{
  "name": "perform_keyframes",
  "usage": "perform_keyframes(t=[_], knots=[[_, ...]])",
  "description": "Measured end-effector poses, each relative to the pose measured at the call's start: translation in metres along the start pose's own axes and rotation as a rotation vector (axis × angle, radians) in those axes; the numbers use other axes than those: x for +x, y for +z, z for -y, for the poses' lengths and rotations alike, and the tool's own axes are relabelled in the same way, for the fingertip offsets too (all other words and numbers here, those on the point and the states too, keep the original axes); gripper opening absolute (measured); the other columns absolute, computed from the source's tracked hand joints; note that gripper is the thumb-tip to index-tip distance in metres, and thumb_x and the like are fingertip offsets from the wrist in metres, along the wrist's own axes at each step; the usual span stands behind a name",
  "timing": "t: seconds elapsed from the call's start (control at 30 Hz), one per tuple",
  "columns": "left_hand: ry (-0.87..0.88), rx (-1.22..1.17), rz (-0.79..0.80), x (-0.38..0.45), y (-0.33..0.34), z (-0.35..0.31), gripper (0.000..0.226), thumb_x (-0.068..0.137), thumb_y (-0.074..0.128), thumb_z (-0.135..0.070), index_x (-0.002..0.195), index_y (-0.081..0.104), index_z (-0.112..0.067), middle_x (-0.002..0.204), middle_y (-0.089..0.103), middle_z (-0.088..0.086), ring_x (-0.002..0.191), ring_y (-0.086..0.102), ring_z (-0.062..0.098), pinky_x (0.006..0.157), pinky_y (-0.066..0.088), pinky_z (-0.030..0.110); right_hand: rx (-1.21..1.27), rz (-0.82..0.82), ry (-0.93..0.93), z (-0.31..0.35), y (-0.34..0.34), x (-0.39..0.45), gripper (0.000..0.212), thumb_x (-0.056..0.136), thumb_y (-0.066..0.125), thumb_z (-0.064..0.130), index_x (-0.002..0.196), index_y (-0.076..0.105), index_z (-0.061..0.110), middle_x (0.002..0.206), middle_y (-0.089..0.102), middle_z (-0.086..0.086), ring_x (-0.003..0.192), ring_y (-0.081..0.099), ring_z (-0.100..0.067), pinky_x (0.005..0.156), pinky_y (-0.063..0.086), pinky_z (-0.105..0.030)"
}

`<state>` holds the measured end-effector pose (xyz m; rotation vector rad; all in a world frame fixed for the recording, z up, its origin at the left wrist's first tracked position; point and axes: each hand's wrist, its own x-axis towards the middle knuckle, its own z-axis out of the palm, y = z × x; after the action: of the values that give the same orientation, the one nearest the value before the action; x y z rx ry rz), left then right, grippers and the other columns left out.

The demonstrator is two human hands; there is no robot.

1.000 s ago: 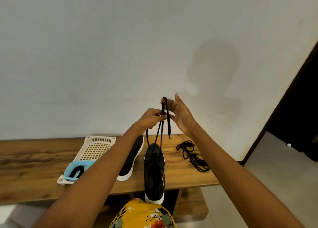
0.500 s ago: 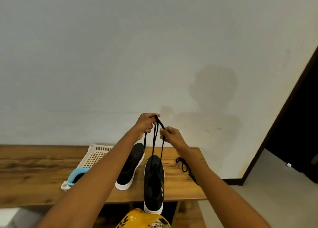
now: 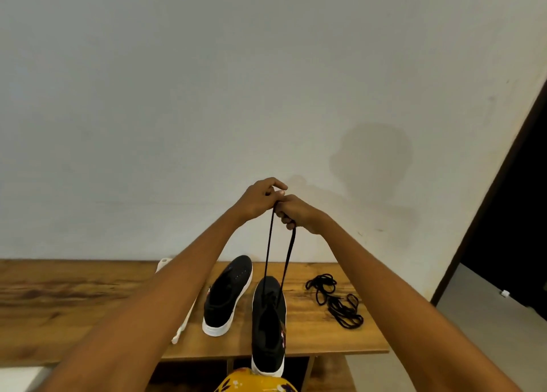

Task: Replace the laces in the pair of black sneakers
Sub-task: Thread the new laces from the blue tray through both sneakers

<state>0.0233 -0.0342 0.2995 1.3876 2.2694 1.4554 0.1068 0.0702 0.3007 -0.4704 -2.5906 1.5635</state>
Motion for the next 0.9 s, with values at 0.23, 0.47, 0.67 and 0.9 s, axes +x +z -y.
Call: perform_keyframes(t=[0.23, 0.47, 0.67, 0.9], knots=[[-0.007, -0.143, -0.209, -0.003, 0.022, 0.008, 0.02, 0.098, 0.047, -0.019, 0.112, 0.059, -0.013, 0.082, 0.057, 0.0, 0.079, 0.057, 0.014, 0.073, 0.049, 0.023, -0.35, 0.029, -0.131, 0.003, -0.016, -0.017, 0.036, 0.1, 0.043, 0.034, 0.084, 0.063, 0.009, 0.066, 0.043, -0.001, 0.056, 0.036, -0.012, 0.053, 0.035, -0.018], [-0.098, -0.245, -0.079, -0.003, 0.029, 0.007, 0.019, 0.1, 0.04, -0.022, 0.108, 0.057, -0.016, 0.081, 0.058, 0.002, 0.073, 0.058, 0.011, 0.07, 0.049, 0.019, -0.376, -0.002, -0.198, -0.014, -0.021, -0.023, 0.034, 0.096, 0.054, 0.027, 0.065, 0.049, 0.015, 0.057, 0.041, -0.001, 0.05, 0.041, -0.01, 0.049, 0.036, -0.013], [-0.196, -0.338, 0.194, -0.011, 0.032, 0.009, 0.039, 0.104, 0.025, -0.031, 0.113, 0.059, -0.013, 0.107, 0.067, 0.011, 0.092, 0.067, 0.021, 0.092, 0.046, 0.03, -0.371, -0.043, -0.244, -0.025, -0.027, -0.027, 0.018, 0.096, 0.053, 0.023, 0.088, 0.056, 0.008, 0.067, 0.047, 0.003, 0.057, 0.042, -0.007, 0.052, 0.036, -0.015], [-0.275, -0.247, 0.407, -0.026, 0.041, 0.023, 0.043, 0.09, 0.05, 0.002, 0.13, 0.05, -0.014, 0.121, 0.053, 0.004, 0.083, 0.059, 0.013, 0.072, 0.052, 0.024, 0.205, -0.21, -0.17, -0.012, -0.029, -0.027, 0.033, 0.101, 0.041, 0.034, 0.073, 0.04, 0.016, 0.053, 0.035, 0.003, 0.045, 0.034, -0.011, 0.051, 0.04, -0.023]])
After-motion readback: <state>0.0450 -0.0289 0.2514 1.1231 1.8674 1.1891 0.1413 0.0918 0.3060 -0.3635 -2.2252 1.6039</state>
